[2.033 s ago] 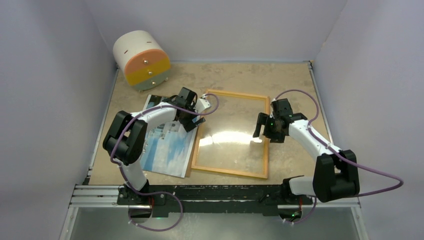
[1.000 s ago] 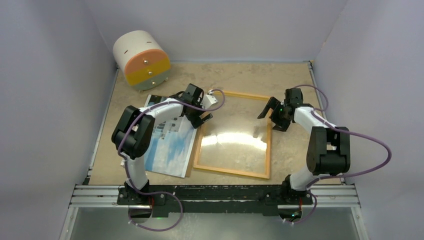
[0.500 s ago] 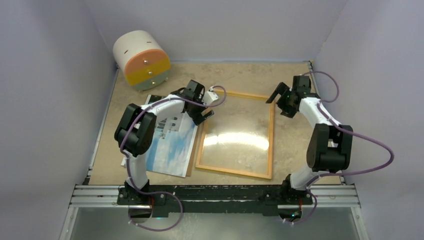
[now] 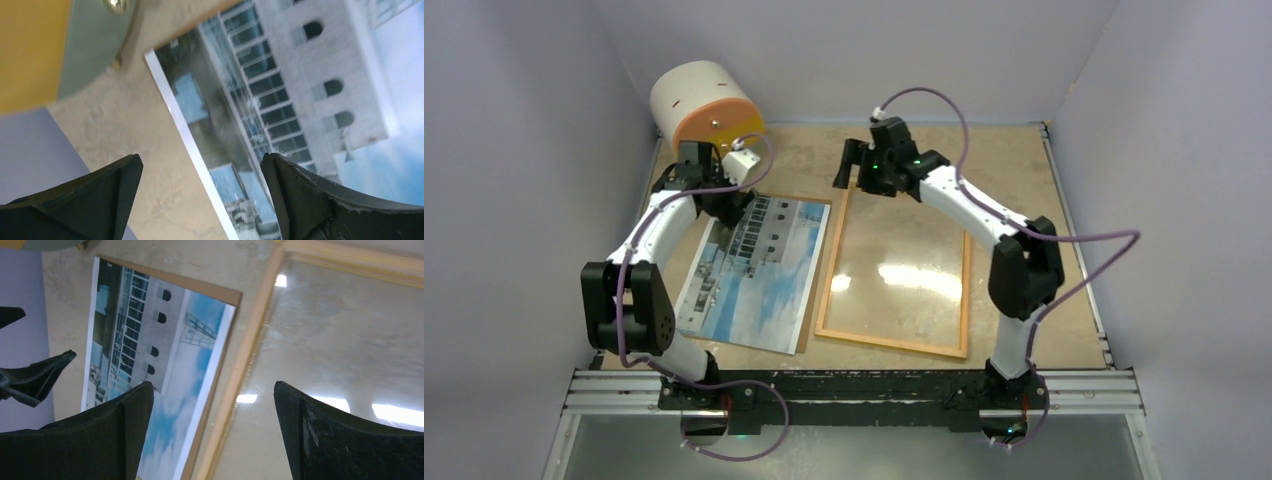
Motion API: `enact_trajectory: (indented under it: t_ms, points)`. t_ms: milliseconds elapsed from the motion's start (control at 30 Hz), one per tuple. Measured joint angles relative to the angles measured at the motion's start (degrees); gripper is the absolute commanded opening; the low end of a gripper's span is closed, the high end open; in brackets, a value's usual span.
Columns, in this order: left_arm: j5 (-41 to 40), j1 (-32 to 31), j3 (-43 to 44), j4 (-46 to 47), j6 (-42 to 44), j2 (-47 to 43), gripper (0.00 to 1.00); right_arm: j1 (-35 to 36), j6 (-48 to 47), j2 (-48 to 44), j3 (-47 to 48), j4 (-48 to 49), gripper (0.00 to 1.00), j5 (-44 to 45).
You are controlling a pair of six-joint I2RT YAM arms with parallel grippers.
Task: Put the photo into the frame
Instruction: Move the photo frame to the center of the board, then pick up the photo at the center of the board.
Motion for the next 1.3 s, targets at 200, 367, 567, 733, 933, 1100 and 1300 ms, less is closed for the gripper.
enact_trajectory:
  t_ms: [200,367,567,733,933,1100,1300]
  points:
    - [-3.2,6.2,-13.7,2.8,4.1,-2.1,0.99,5.0,2.5,12.6,9.2,0.3,0.87,-2.6]
    - [-6.2,7.1,-20.7,5.7,5.9,-2.1,0.99,7.6,3.9,22.6,16.9,-0.5,0.85,-3.7]
    - [-7.1,7.1,-22.1,10.7,6.1,-2.2,0.99,9.0,4.9,28.3,20.7,-2.7,0.81,-3.2]
    - [-7.3,7.0,-23.0,13.4,6.1,-2.0,0.99,8.9,4.9,29.5,20.9,-4.3,0.79,-0.9]
    - [-7.3,7.0,-23.1,15.3,6.1,-1.5,0.99,8.9,4.9,29.6,21.0,-4.9,0.77,2.4]
    - [-7.2,7.0,-23.3,16.3,6.1,-1.3,0.99,8.9,4.9,32.1,23.6,-5.1,0.72,2.4]
    - [-7.2,7.0,-23.6,17.2,6.5,-1.3,0.99,8.7,4.9,32.9,24.2,-3.4,0.60,2.5]
